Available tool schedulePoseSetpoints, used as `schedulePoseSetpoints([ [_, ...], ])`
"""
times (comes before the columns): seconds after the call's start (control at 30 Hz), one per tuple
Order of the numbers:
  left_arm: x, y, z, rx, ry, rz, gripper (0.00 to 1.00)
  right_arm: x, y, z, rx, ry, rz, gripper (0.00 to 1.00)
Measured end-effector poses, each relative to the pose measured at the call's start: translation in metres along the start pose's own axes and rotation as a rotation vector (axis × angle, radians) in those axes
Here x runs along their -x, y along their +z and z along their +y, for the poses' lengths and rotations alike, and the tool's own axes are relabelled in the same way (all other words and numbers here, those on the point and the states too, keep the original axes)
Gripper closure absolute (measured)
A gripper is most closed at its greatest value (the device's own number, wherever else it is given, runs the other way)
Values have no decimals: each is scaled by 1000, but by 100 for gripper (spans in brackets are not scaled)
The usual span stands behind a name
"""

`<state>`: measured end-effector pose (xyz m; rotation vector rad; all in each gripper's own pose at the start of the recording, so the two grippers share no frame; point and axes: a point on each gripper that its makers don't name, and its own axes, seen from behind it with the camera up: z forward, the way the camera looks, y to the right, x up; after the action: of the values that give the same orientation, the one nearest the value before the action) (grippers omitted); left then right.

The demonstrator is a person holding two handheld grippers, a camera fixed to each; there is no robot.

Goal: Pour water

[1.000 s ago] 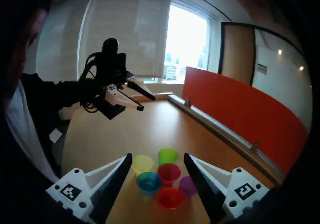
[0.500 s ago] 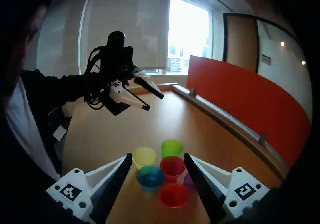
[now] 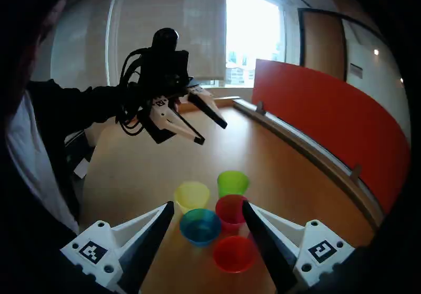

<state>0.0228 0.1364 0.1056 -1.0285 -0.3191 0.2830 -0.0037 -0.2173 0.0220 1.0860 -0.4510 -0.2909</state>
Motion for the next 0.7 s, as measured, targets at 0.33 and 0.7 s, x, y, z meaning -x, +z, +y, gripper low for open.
schedulePoseSetpoints([
  [0.33,16,18,4,41,30,-48,14,20,16,-3,-12,-19,-47,0],
  [0.7,37,28,2,60,65,-105,14,38,31,-7,-17,-31,-87,0],
])
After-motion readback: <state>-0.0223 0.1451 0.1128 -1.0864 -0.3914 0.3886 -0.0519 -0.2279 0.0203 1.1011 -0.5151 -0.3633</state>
